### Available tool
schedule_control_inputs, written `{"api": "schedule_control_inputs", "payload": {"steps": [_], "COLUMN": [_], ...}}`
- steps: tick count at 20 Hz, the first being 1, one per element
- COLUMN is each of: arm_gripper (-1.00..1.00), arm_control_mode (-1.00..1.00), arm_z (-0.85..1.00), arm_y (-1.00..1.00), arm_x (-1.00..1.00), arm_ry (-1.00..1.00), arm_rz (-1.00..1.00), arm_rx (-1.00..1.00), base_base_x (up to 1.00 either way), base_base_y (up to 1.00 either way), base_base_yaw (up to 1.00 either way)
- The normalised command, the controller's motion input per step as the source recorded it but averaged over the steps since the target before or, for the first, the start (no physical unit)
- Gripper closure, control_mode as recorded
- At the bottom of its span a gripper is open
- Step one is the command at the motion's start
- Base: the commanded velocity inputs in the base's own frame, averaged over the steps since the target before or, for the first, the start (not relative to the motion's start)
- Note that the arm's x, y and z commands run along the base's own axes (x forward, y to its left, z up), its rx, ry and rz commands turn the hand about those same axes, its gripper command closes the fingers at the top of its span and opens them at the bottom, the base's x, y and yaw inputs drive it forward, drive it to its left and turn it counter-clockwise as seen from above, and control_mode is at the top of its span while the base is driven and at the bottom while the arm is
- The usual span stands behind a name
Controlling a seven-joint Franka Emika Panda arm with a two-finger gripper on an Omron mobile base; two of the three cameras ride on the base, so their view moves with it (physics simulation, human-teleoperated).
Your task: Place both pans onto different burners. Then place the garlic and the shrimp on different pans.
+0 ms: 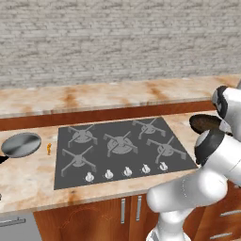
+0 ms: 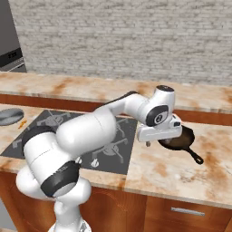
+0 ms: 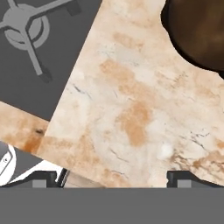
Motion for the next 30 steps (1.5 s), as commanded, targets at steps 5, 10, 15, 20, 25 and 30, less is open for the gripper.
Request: {"api": "schedule_control_inputs", "payload": {"steps": [5, 10, 15, 20, 25, 30], "arm_gripper": [-1.0, -1.0, -1.0, -1.0, -1.0, -1.0], "arm_control_mode": [-1.0, -1.0, -1.0, -1.0, -1.0, -1.0], "arm_z": [-0.22, -0.15, -0.12, -0.15, -0.21, -0.25], "arm_y": [-0.62, -0.49, -0.54, -0.46, -0.36, -0.32], "arm_x": [0.12, 0.28, 0.31, 0.28, 0.2, 0.16], "arm_ry": [0.01, 0.02, 0.0, 0.02, 0.05, 0.06], "arm_rz": [0.02, 0.01, 0.01, 0.0, 0.0, 0.0], "arm_rx": [0.0, 0.0, 0.0, 0.0, 0.0, 0.0], "base_base_x": [0.0, 0.0, 0.0, 0.0, 0.0, 0.0], "base_base_y": [0.0, 0.0, 0.0, 0.0, 0.0, 0.0], "base_base_yaw": [0.0, 0.0, 0.0, 0.0, 0.0, 0.0]}}
